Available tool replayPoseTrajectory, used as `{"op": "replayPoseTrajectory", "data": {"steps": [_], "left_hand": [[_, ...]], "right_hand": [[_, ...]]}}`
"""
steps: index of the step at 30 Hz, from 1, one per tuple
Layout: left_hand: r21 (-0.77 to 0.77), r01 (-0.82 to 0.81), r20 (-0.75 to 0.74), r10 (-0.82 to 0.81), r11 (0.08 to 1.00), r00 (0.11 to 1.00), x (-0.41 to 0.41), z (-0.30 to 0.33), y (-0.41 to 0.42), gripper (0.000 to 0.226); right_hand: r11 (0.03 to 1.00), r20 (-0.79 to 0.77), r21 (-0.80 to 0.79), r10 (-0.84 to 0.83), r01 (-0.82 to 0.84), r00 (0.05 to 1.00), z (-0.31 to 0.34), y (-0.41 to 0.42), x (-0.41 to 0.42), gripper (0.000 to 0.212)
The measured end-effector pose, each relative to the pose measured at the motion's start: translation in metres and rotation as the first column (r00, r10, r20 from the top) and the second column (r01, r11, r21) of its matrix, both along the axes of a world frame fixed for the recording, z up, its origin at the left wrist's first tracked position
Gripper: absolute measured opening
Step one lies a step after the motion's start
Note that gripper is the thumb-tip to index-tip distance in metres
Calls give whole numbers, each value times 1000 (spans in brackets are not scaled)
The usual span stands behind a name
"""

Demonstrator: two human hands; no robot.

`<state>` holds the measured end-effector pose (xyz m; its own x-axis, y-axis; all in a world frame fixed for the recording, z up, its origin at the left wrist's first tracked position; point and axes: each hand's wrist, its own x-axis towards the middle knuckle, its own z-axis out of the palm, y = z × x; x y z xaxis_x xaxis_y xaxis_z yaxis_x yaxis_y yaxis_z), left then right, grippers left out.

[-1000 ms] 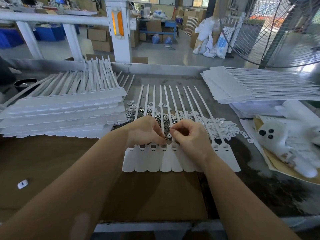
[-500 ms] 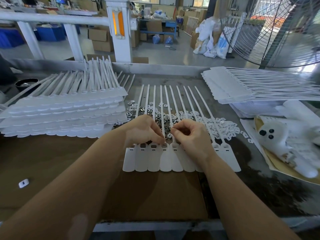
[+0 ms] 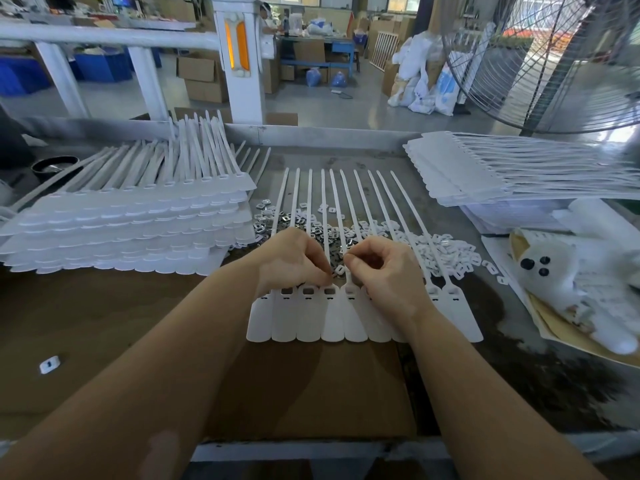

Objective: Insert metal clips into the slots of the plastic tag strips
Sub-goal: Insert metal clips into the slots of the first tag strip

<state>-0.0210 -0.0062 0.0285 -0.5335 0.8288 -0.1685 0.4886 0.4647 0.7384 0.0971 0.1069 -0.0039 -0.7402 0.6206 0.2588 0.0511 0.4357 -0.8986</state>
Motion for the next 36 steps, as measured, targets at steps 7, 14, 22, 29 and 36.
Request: {"op": "replayPoseTrajectory", "data": {"steps": [7, 14, 22, 29, 36], "left_hand": [[201, -185, -201, 226, 962, 953, 8, -13, 13, 6], [71, -199, -378, 211, 977, 901, 8, -18, 30, 24], [139, -254, -275, 284, 957, 919, 8, -19, 30, 10], [326, -244, -44, 273, 913, 961, 11, -17, 18, 5], [347, -212, 86, 194, 914, 977, 17, -19, 11, 10]], "right_hand": [[982, -16, 155, -106, 107, 994, -4, 1, -2, 6], [967, 29, 239, -103, 93, 994, -5, 2, -3, 7], [968, 38, 234, -98, 87, 994, -5, 2, -2, 7], [987, -16, 152, -55, 57, 998, -5, 3, -1, 6], [995, -38, 87, 45, -42, 998, -3, 2, -1, 11]]}}
